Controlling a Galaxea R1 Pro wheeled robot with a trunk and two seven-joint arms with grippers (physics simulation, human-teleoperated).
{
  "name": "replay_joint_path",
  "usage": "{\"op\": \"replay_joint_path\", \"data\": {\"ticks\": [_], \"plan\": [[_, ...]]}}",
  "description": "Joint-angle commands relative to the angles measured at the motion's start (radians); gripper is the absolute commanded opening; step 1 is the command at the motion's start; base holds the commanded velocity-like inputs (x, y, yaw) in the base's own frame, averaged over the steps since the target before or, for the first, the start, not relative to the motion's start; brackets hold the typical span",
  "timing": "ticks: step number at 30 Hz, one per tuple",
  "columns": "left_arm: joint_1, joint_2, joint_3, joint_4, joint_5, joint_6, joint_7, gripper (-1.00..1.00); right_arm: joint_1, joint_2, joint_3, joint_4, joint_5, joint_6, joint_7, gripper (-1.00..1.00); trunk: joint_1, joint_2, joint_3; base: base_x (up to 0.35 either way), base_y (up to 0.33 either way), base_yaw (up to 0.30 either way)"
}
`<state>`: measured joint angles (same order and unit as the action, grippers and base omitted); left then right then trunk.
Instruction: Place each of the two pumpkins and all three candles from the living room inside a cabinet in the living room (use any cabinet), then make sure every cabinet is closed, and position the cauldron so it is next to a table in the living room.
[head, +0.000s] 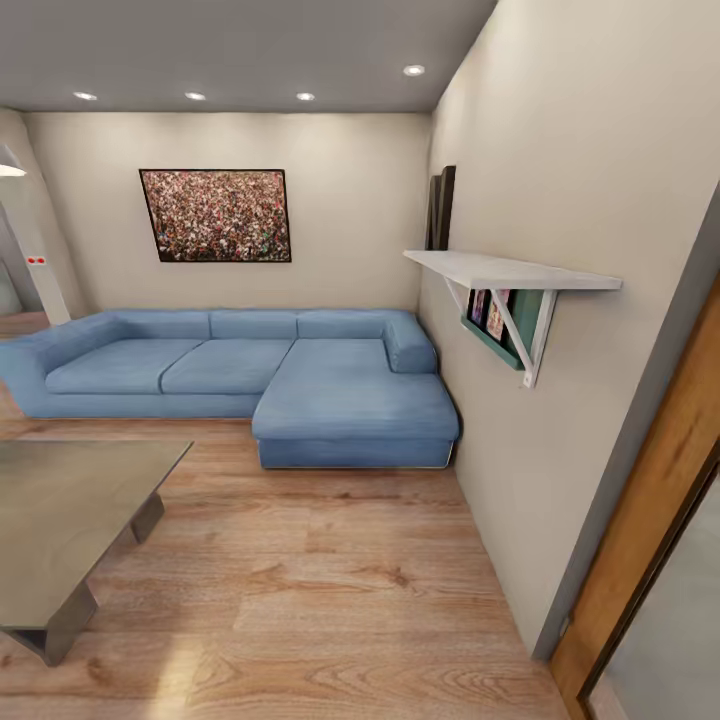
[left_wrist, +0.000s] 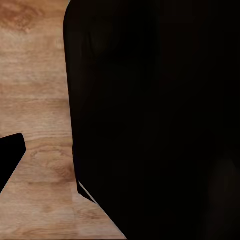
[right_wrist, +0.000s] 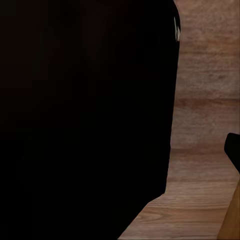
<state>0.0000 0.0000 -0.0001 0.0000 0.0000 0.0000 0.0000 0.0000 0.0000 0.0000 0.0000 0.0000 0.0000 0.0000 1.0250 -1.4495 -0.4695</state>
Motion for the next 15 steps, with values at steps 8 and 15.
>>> {"op": "replay_joint_path", "data": {"ticks": [8, 15], "plan": [[-0.017, -0.008, -0.005, -0.011, -0.006, -0.024, -0.006, 1.0, -0.002, -0.001, -0.001, 0.002, -0.005, -0.003, 0.0, 1.0, 0.0, 0.0, -0.001, 0.0, 0.0, 0.0], [-0.017, 0.005, -0.003, -0.037, 0.002, -0.063, -0.005, 1.0, -0.002, 0.0, 0.0, 0.002, -0.005, -0.02, -0.001, 1.0, 0.0, 0.0, -0.001, 0.0, 0.0, 0.072]]}}
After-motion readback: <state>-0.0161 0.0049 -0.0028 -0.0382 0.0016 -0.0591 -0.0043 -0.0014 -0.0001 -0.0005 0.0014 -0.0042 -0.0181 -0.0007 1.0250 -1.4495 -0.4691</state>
